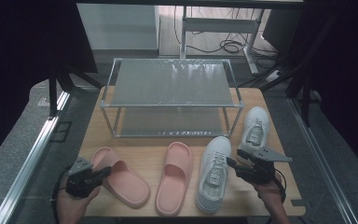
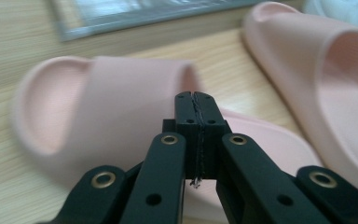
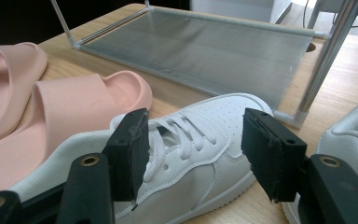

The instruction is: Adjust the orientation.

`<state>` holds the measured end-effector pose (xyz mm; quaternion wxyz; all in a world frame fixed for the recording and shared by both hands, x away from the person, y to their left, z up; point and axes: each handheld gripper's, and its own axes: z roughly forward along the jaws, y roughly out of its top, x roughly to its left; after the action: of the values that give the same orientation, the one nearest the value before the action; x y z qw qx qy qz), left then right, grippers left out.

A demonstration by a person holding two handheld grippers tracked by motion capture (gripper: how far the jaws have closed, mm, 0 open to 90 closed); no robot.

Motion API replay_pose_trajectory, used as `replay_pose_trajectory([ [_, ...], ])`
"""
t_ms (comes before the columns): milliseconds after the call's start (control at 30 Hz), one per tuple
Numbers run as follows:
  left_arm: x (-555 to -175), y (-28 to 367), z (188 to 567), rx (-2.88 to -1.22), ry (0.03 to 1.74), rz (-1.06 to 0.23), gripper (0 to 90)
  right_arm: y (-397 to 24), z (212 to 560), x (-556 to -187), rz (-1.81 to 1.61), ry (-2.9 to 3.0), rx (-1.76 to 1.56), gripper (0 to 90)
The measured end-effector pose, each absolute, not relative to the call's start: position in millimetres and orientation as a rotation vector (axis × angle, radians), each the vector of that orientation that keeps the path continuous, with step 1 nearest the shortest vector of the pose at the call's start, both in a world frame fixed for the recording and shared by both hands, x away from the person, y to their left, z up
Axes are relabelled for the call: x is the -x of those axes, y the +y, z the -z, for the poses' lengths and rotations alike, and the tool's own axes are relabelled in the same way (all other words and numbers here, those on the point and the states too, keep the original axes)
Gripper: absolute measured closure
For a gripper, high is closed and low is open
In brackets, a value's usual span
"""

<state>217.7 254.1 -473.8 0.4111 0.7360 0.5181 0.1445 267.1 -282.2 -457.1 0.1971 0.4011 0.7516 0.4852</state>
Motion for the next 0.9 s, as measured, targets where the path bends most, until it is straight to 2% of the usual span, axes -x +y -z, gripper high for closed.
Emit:
replay_pose_trajectory([
  [467, -210.5, 296.1, 481.5, -1.791, 1.440, -0.419, 90.0, -283.8, 459.8, -268.3, -1.350, 2.103, -1.144, 42.0],
  [900, -225.1, 301.1, 510.4, -1.830, 1.519, -0.369, 90.0, -284.9, 460.4, -268.8, -1.344, 2.099, -1.151, 42.0],
])
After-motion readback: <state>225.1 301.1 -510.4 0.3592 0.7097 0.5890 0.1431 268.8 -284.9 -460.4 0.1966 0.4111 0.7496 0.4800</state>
